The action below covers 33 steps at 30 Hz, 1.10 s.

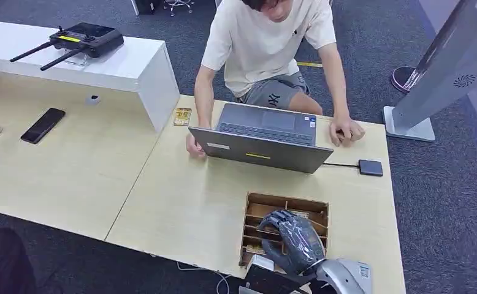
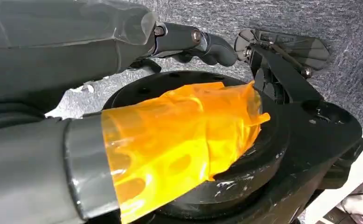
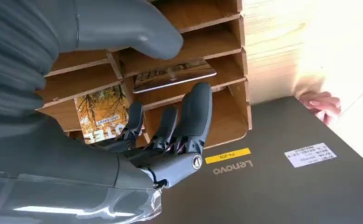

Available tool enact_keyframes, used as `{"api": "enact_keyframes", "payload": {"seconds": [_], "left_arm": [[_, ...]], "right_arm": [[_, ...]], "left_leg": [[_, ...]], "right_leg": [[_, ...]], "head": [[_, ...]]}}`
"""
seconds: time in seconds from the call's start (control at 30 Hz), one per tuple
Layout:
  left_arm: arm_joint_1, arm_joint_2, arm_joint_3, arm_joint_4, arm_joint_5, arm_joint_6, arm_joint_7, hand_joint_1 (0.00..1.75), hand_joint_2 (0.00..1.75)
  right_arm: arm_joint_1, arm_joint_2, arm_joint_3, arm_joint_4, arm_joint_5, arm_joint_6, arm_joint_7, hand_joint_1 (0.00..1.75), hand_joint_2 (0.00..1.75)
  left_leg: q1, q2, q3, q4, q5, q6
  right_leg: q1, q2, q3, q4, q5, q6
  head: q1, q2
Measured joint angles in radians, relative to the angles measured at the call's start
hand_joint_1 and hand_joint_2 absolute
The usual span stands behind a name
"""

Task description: Pass the card to the sensor for recognition and then transmit it.

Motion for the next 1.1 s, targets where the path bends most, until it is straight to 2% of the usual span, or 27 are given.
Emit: {"api": "enact_keyframes", "payload": {"seconds": [0.13,0.23,0.37,0.47,1.1], "left_arm": [[0.000,0.000,0.000,0.000,0.000,0.000,0.000,0.00,0.00],[0.000,0.000,0.000,0.000,0.000,0.001,0.000,0.00,0.00],[0.000,0.000,0.001,0.000,0.000,0.002,0.000,0.00,0.00],[0.000,0.000,0.001,0.000,0.000,0.005,0.000,0.00,0.00],[0.000,-0.001,0.007,0.000,0.003,0.016,-0.003,0.00,0.00]], "right_arm": [[-0.001,0.000,0.000,0.002,0.001,-0.002,0.000,0.84,1.75],[-0.001,0.000,0.000,0.003,0.004,-0.005,0.000,0.96,1.75],[-0.001,0.000,0.000,0.005,0.011,-0.014,0.003,1.33,1.75],[-0.001,0.000,0.000,0.005,0.013,-0.016,0.010,1.43,1.75],[0.002,0.000,-0.024,0.003,0.026,-0.031,0.021,1.50,1.75]], "left_leg": [[0.000,0.000,0.000,0.000,0.000,0.000],[0.000,0.000,0.000,0.000,0.000,0.000],[0.000,0.000,0.000,0.000,0.000,0.000],[0.000,0.000,0.000,0.000,0.000,0.000],[0.000,0.000,0.000,0.000,0.000,0.000]], "right_leg": [[0.000,0.000,0.000,0.000,0.000,0.000],[0.000,0.000,0.000,0.000,0.000,0.000],[0.000,0.000,0.000,0.000,0.000,0.000],[0.000,0.000,0.000,0.000,0.000,0.000],[0.000,0.000,0.000,0.000,0.000,0.000]], "head": [[0.000,0.000],[0.000,0.000],[0.000,0.000],[0.000,0.000],[0.000,0.000]]}}
